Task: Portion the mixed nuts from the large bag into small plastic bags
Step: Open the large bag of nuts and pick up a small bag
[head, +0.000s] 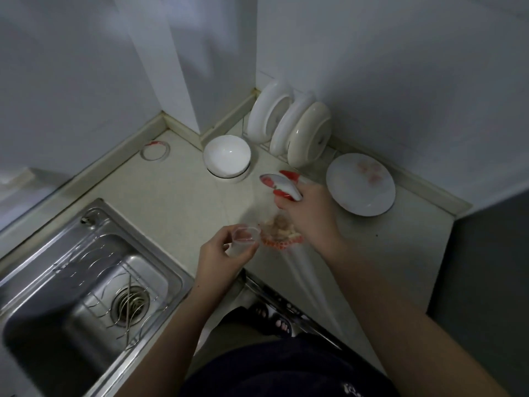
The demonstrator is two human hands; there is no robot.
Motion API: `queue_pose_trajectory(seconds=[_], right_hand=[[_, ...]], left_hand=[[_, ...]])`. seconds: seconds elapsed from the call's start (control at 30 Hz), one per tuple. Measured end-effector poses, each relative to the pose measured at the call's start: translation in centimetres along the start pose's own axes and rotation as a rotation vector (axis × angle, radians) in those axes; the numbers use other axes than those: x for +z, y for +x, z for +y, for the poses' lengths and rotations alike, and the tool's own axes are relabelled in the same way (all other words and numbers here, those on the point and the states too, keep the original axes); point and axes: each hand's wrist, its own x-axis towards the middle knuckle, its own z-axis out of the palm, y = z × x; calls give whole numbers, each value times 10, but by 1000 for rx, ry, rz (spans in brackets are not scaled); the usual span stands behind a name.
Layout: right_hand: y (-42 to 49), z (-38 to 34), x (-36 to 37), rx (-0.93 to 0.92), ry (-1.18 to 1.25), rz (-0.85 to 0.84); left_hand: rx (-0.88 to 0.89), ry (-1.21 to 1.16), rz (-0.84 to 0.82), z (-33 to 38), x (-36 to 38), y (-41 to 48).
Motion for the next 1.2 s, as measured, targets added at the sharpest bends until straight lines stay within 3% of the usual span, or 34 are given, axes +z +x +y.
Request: queue_pose_trajectory(seconds=[0.13, 0.3, 0.43, 0.53, 0.7, 0.83, 1.07, 1.2], right_hand=[[0, -9, 26, 49, 8, -38], [1, -17, 51, 104, -100, -223], [5, -34, 43, 180, 30, -329], [14, -44, 22, 184, -94, -393], [32, -58, -5, -263, -574, -301], [39, -62, 7, -672, -1028, -364], [53, -44, 41, -845, -1171, -764], [64, -41, 49, -914, -1257, -792]], left_hand=[[-41, -26, 18, -8, -11, -2], [-80, -28, 38, -14, -22, -4], [-74, -42, 59, -18, -28, -4], [-82, -54, 54, -22, -29, -6], [-98, -79, 47, -24, -31, -8], [-94, -80, 31, -24, -29, -8], [-73, -85, 49, -23, -31, -6], [-87, -75, 44, -25, -32, -6]])
